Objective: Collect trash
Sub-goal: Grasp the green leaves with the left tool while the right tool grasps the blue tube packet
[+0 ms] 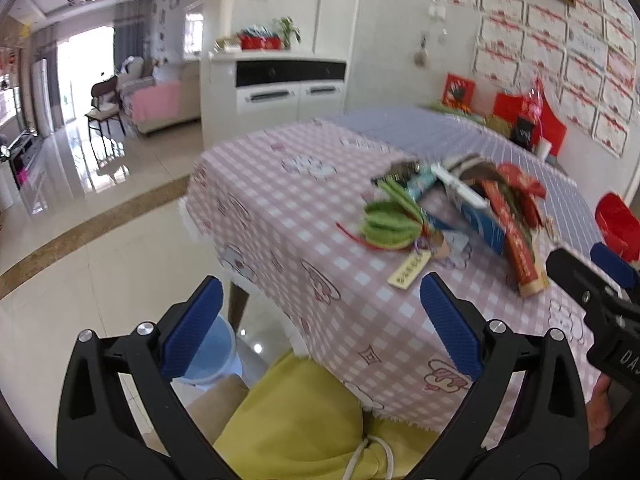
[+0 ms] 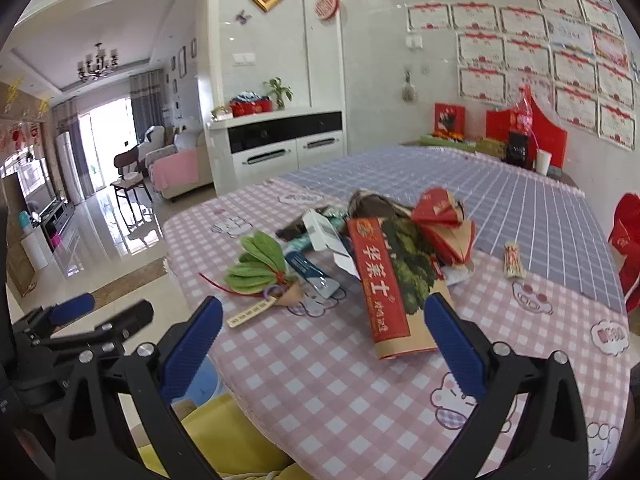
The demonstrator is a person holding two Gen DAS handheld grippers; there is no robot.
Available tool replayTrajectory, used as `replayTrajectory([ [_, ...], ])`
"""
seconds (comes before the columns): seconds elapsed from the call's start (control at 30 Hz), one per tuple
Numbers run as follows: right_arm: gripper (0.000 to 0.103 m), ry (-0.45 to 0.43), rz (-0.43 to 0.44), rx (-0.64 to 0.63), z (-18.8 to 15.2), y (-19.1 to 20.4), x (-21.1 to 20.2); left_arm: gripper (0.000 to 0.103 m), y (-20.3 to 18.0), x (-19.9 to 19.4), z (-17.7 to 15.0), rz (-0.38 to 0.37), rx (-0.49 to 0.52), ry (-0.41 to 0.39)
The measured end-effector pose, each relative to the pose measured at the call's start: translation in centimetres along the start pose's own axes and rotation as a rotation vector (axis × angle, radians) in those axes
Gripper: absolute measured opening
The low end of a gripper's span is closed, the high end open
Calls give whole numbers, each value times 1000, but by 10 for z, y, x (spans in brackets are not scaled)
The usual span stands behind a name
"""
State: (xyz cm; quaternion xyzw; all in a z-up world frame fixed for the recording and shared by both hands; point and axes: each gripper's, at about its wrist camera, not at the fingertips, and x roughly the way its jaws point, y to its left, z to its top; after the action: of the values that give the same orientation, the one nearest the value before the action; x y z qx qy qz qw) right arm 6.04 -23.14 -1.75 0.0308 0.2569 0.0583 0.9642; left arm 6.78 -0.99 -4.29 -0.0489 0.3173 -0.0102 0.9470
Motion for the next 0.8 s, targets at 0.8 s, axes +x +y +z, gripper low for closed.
replayTrajectory([
  [0.8, 99, 136, -151, 180, -13, -52, 62, 97, -47, 147, 57, -301, 160, 214],
])
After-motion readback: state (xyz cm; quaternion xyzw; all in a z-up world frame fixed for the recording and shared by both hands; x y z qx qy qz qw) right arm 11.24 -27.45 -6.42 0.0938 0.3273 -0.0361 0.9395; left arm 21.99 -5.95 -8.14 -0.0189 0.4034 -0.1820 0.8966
